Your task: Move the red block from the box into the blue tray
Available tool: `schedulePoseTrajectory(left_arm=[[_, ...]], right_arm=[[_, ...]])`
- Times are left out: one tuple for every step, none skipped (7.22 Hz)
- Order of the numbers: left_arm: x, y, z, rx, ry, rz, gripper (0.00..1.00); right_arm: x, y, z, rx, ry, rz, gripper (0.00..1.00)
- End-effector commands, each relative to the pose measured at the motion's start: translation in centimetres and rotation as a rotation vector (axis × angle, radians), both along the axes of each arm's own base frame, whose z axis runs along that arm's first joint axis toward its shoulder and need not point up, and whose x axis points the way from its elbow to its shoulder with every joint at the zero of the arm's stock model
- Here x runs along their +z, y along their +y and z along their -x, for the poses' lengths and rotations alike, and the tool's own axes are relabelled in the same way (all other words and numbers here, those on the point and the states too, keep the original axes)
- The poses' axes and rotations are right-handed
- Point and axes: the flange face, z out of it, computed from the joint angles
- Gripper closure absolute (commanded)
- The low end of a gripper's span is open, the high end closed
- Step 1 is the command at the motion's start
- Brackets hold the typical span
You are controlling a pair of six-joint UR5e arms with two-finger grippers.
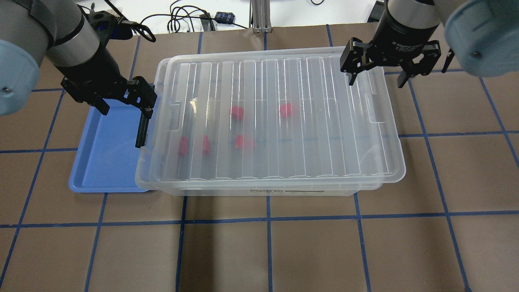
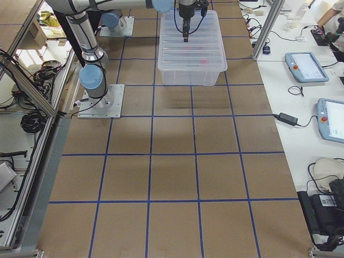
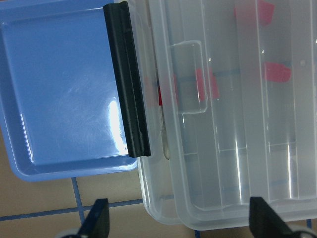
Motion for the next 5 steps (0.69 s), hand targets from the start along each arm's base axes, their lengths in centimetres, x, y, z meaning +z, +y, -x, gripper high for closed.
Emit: schedulePoseTrajectory(left_arm=[[0.0,0.2,0.0,0.000,0.000,-0.008,0.00],[0.0,0.1,-0.1,0.001,0.002,-0.008,0.00],[0.0,0.1,0.0,0.000,0.002,-0.007,0.00],[0.1,0.2,-0.1,0.001,0.002,-0.005,0.00],[0.0,0.1,-0.1,0.003,0.000,-0.008,0.00]], right_arm=[[-0.6,-1.2,3.5,0.079,0.014,-0.007,0.00],[-1.2,-1.8,7.0,0.043,0.008,-0.024,0.00],[-3.7,-2.1,9.4,0.046,0.005,-0.070,0.00],[-6.1,-1.7,10.1,0.084,-0.003,-0.098,0.00],[-8.5,-2.0,10.4,0.087,0.001,-0.081,0.00]])
